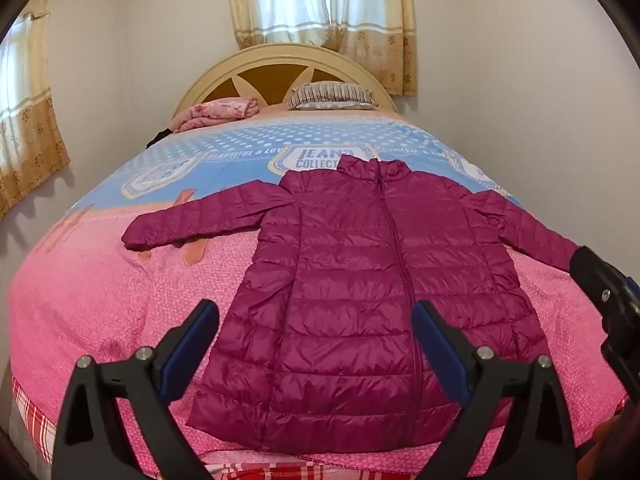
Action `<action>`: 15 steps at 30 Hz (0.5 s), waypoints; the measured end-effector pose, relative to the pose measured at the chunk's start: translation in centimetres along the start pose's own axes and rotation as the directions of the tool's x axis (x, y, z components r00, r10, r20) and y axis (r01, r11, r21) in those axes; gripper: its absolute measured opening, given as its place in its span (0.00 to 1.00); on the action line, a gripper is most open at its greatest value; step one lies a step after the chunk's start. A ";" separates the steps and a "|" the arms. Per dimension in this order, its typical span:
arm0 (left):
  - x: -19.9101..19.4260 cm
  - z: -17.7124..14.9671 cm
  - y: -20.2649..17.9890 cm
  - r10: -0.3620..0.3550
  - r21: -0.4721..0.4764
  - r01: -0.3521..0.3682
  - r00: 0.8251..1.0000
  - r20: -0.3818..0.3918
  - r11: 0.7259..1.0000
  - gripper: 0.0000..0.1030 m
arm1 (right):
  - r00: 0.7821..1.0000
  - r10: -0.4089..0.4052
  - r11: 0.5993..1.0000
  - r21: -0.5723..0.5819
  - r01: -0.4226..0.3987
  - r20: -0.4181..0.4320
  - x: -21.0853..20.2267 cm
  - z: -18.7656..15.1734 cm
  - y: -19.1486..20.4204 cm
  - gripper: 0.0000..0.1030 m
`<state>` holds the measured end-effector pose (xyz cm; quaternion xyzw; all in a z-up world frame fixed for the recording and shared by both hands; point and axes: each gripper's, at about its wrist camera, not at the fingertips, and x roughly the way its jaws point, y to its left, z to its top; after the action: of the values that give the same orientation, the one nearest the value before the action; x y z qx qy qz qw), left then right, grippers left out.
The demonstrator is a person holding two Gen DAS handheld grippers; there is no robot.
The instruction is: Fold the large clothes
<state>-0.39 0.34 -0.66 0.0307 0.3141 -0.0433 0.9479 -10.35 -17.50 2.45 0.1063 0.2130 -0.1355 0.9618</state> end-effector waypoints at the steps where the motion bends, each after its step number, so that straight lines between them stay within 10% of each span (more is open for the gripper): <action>1: -0.1 0.0 -0.1 0.001 0.000 -0.001 1.000 -0.001 1.000 0.96 | 1.000 -0.001 1.000 -0.001 0.001 -0.001 0.0 0.0 0.1 0.99; 15: 0.3 0.1 0.8 -0.009 -0.004 0.009 1.000 -0.005 1.000 0.96 | 1.000 -0.001 1.000 -0.001 0.001 -0.005 0.1 -0.2 0.1 0.99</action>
<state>-0.01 1.12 -0.74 0.0277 0.3165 -0.0467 0.9470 -10.31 -17.36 2.23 0.1061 0.2154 -0.1357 0.9612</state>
